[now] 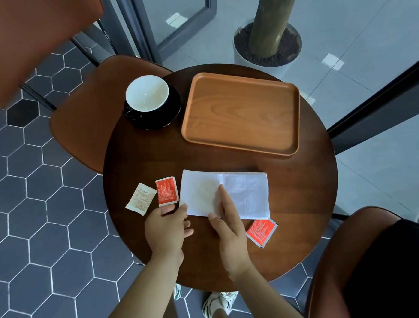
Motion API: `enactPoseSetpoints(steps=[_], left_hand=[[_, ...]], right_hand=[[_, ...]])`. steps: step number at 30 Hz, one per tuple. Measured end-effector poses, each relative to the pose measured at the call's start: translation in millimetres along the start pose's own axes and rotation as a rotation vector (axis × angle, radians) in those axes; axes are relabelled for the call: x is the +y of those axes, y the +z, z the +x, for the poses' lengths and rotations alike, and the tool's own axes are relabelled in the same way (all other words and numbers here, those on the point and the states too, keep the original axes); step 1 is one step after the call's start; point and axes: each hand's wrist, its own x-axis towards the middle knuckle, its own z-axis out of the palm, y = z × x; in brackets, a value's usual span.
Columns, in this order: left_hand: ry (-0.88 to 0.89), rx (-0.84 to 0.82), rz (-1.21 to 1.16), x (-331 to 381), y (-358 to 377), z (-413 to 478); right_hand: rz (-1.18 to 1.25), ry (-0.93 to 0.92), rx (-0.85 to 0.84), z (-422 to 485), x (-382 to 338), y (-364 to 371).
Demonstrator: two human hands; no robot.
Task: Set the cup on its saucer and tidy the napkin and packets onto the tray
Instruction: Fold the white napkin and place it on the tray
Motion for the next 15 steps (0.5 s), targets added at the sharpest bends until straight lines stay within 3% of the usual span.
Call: enactPoseSetpoints(steps=[9, 15], left_hand=[[-0.219, -0.086, -0.158, 9.1, -2.9, 2.4], [-0.113, -0.137, -0.077, 10.4, -4.5, 0.8]], right_hand=[[-0.090, -0.107, 0.089, 46.5, -18.1, 16.4], [-0.103, -0.172, 0.109, 45.6, -2.7, 16.4]])
